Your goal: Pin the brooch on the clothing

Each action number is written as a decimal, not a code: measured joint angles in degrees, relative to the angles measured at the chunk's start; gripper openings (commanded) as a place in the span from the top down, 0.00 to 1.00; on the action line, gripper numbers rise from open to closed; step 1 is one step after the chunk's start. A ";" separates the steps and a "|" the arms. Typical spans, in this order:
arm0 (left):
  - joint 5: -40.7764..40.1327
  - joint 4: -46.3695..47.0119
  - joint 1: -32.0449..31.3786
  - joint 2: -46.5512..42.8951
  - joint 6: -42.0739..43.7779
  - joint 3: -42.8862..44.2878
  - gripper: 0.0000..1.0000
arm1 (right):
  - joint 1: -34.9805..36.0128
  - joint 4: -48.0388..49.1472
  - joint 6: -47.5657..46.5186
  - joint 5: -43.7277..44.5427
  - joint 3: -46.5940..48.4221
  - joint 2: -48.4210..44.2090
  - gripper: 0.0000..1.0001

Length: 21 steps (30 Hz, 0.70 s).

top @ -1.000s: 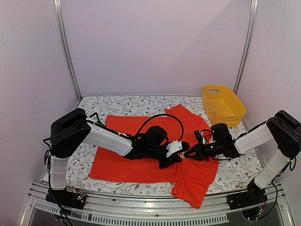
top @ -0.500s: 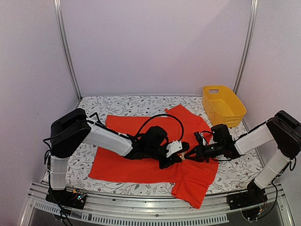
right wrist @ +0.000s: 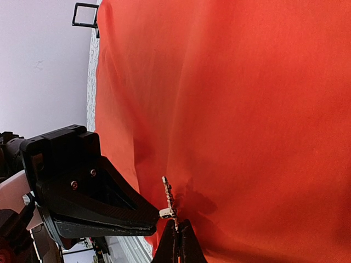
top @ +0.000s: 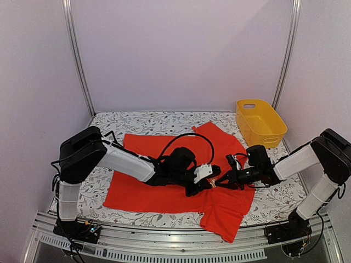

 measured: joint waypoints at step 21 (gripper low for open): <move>-0.04 0.33 -0.09 0.81 0.22 0.55 1.00 | 0.11 -1.68 0.22 -1.90 -0.61 -1.84 1.00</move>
